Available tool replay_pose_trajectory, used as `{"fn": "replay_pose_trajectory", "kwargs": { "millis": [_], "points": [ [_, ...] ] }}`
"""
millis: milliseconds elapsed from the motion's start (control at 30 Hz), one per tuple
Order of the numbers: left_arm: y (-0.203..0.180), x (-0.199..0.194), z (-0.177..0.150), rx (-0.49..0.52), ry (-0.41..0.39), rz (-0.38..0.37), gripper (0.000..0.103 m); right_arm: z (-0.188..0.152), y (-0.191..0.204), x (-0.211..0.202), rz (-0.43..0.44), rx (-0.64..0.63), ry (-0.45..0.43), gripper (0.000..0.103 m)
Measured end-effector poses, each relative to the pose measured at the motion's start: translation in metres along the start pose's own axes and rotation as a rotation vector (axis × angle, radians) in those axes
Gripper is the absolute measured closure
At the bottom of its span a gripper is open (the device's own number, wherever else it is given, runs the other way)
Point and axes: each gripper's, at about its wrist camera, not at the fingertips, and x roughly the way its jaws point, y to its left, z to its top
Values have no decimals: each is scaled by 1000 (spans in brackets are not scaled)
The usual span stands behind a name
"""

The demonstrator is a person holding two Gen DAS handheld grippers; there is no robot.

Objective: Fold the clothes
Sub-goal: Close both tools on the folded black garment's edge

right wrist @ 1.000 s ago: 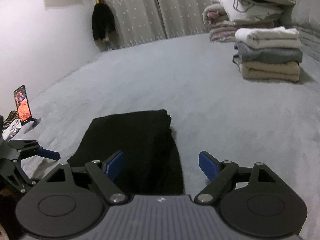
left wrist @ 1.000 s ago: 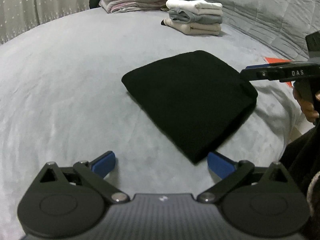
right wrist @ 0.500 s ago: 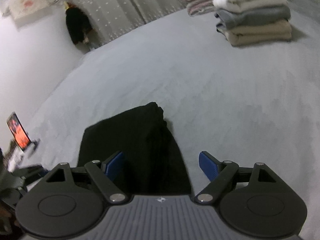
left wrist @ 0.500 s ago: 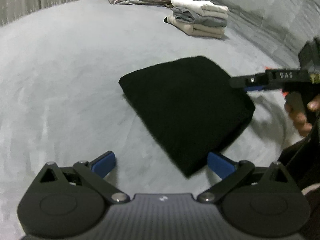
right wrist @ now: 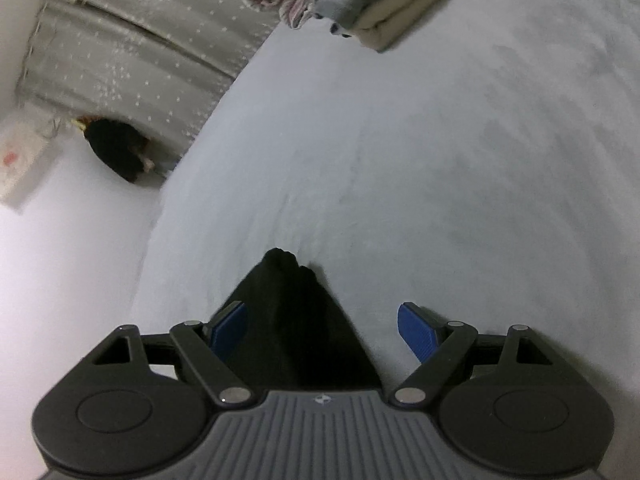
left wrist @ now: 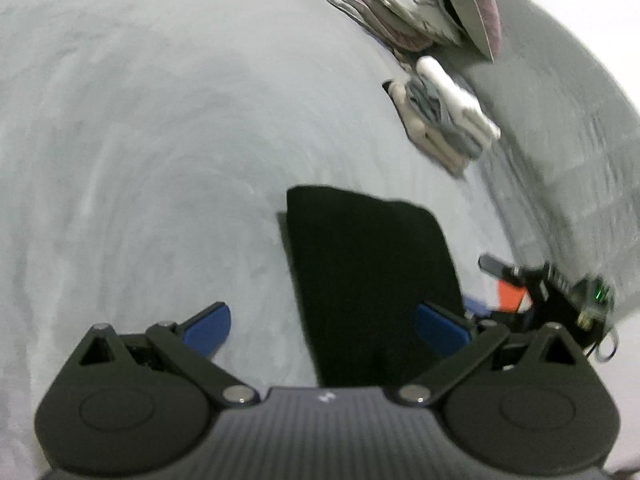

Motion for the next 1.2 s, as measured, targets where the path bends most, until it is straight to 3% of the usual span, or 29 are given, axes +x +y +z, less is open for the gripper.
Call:
{"fn": "replay_pose_trajectory", "kwargs": {
  "millis": [233,433,633,800,867,933,1033,1200],
  "points": [
    [15,12,12,-103,-10,-83,1,3,-6,3,5,47,38,20],
    [12,34,21,-110,39,-143,9,3,-5,11,21,35,54,22],
    [13,50,23,-121,-20,-164,16,-1,4,30,37,0,90,31],
    [12,52,16,-121,-98,-139,36,-3,13,52,52,-18,103,39],
    [13,55,15,-131,-105,-116,61,-3,16,61,57,-18,109,48],
    [16,57,17,-169,-105,-100,71,-2,17,69,60,-7,119,68],
    [18,55,17,-217,-113,-101,76,0,16,76,83,22,125,75],
    [4,46,19,-185,-129,-59,79,6,21,75,120,22,113,78]
  ]
}}
